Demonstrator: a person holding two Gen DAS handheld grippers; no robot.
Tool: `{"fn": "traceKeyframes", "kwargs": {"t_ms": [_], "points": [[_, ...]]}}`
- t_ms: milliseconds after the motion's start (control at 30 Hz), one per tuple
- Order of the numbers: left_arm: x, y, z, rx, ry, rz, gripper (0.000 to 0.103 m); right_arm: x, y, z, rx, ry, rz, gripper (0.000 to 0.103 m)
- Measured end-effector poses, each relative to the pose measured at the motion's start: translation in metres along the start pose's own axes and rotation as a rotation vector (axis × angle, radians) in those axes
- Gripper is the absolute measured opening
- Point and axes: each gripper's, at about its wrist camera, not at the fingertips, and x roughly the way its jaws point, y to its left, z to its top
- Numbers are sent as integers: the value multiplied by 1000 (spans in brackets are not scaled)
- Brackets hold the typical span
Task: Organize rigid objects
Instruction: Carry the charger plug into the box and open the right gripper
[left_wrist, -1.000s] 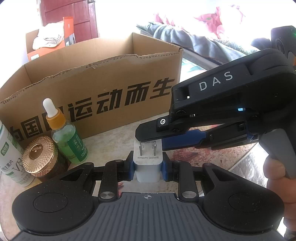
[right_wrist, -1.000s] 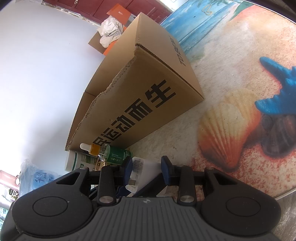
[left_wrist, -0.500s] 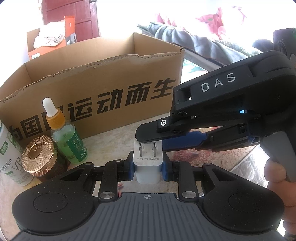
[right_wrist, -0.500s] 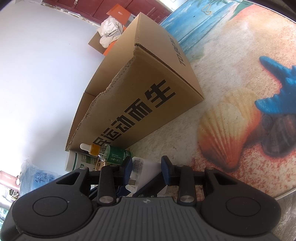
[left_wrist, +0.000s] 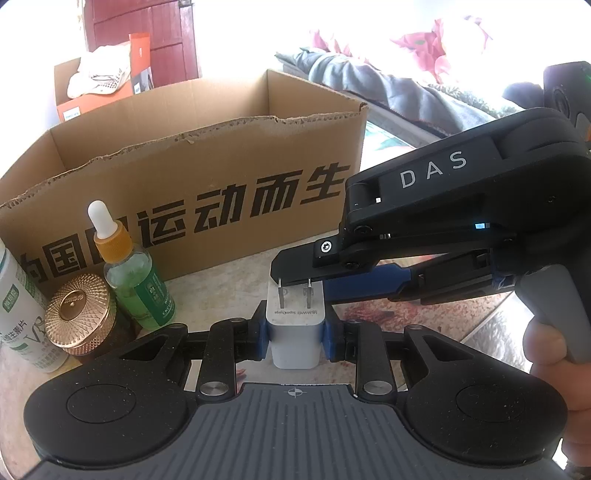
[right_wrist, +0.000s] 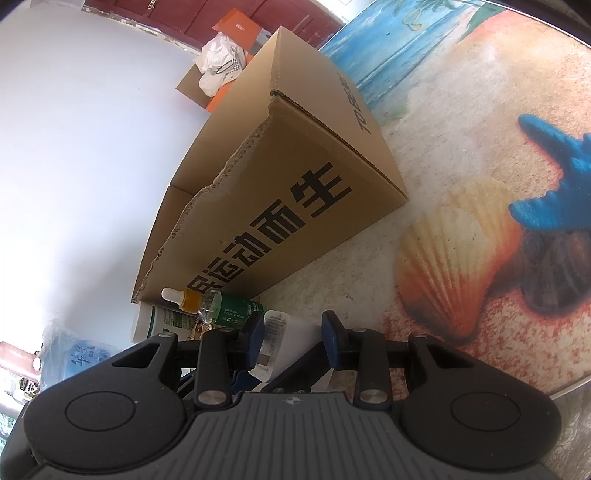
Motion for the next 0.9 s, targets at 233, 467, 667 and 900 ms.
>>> {"fn": "traceKeyframes", "kwargs": {"t_ms": [233, 467, 667, 900], "points": [[-5, 0, 1, 0, -12, 2, 26, -2, 4, 1, -10, -5, 5, 37], [-24, 1, -1, -3, -56, 3, 26, -14, 23, 2, -48, -27, 15, 37], [-61, 16, 15, -21, -165, -15, 26, -34, 68, 12, -163, -90, 47, 37], [-82, 39, 63, -3, -246, -21, 26, -39, 125, 49, -314, -139, 76, 37]]}}
